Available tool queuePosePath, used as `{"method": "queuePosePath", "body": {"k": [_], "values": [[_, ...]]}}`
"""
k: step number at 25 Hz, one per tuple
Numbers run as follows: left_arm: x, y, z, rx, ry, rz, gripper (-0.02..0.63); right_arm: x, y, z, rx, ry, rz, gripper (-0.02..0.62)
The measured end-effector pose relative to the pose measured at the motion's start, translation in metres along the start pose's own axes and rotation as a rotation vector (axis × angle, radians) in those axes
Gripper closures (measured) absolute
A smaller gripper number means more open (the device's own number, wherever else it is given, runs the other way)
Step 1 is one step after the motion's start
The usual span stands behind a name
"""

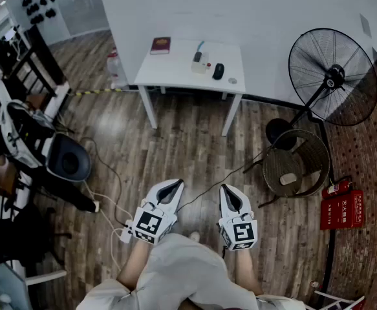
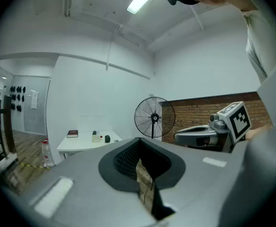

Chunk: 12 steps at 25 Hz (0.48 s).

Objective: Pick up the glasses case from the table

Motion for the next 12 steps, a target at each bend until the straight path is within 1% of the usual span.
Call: {"method": "queuePosePath", "body": {"k": [3,7,12], "values": [[-0.002,-0.005,-0.002,-0.005,0.001,0.007,0.588,0.0,-0.001,-0.009,0.013,0.005,-0.011,0.591],[0.001,-0.019,-0.001,0.004,-0.009,-0.014,0.588,0.0,-0.011,-0.02,0.018,0.019,-0.01,0.591],[0.002,-0.044,0.018,0.001,-0.004,-0.028,0.588,-0.001,-0.038,-0.03,0.003,0.032,-0.003,0.591]]}}
Point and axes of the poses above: the fingertips, and each gripper's own axes: y backward along the fingers, z to its left, x out of its underside, the point moved 7 cm from there along y, backward along the fingers, and after that the axes turned 6 degrees about -z, right-handed, at the moved point
